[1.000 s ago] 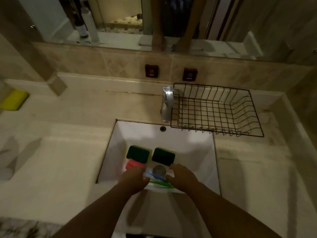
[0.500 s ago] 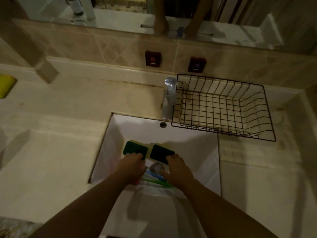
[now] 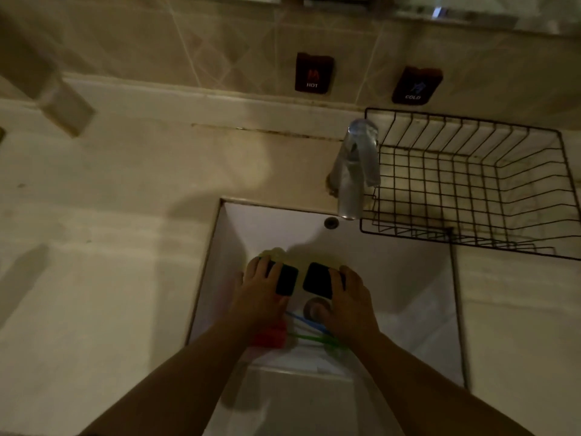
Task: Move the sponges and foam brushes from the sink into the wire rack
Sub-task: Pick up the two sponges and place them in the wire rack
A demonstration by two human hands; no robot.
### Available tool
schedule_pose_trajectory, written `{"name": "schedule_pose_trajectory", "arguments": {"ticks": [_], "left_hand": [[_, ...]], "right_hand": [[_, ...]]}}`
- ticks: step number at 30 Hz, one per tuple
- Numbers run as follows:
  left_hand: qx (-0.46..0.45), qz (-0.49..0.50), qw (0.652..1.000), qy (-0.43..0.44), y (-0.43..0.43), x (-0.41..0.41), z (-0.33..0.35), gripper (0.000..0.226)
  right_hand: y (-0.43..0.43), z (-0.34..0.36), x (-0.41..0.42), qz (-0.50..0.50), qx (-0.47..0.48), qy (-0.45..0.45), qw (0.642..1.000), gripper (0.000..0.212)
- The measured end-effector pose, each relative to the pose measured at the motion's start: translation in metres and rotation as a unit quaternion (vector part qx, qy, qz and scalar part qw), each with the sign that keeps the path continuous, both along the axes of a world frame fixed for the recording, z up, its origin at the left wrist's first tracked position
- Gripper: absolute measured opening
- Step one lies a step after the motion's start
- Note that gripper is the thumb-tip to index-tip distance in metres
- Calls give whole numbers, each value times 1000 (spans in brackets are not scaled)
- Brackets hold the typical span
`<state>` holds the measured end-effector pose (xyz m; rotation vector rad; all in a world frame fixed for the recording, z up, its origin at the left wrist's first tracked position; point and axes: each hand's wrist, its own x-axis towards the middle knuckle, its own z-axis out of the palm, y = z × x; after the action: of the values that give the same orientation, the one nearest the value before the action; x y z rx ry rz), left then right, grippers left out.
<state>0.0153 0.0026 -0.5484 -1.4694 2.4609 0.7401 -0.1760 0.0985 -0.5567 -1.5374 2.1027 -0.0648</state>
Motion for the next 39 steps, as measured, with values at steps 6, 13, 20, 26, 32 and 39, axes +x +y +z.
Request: {"name": "schedule_pose_trajectory", "arguments": {"ticks": [6,13,20,26,32,39], "left_hand": [[1,-23,1000,5,-8,-4,-17,88],[-1,-38,999,16,-9,-9,-25,75],[-18,-42,998,-34,-11,-21,-35,68],[-11,-49,998,-42,-19,-23,-38,70],[-20,-77,996,-43,-19,-25,-36,66],[-33,-130,990,-34,-25,-25,-16,69]], "right_hand": [[-6,-16,1,44,-43,22,998,89],[-16,-22,7,18,1,38,999,94],[-16,-39,6,-7,-24,30,999,86],[-19,-44,10,-34,-32,26,999,82],[-21,-40,12,-39,-25,24,999,80],[-18,-17,3,-43,-37,32,998,78]]}}
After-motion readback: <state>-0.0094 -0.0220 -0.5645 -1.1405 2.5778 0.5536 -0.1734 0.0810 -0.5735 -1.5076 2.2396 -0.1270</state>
